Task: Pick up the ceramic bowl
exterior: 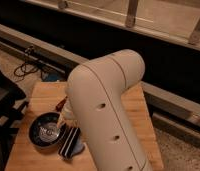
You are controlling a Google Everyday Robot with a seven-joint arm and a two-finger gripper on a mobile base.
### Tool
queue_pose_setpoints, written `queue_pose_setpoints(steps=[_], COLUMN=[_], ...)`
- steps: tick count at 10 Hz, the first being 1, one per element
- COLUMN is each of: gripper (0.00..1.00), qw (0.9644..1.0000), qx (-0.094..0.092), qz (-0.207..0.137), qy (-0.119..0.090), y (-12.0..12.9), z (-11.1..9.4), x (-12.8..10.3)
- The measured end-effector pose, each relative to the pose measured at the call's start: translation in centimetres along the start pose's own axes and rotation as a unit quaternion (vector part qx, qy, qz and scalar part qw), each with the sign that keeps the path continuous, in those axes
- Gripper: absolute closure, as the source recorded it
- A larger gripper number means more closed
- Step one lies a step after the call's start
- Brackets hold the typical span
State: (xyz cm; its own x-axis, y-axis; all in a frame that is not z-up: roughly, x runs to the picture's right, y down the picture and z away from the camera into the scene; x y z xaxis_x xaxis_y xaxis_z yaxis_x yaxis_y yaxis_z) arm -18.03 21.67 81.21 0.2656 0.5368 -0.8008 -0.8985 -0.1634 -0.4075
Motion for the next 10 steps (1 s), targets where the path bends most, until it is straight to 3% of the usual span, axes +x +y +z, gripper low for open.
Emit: queue_pose_setpoints(steps=[3,4,10], gripper=[0.87,0.93,0.94], qw=[1.0,1.0,0.999], qx=[-0.001,-0.001,-0.026], qz=[-0.003,-0.006,-0.031], qy=[-0.002,-0.003,-0.016], y=[0.4,0.6,2.7], z=[-0.5,-1.2,-7.5], x=[0.0,0.1,0.6])
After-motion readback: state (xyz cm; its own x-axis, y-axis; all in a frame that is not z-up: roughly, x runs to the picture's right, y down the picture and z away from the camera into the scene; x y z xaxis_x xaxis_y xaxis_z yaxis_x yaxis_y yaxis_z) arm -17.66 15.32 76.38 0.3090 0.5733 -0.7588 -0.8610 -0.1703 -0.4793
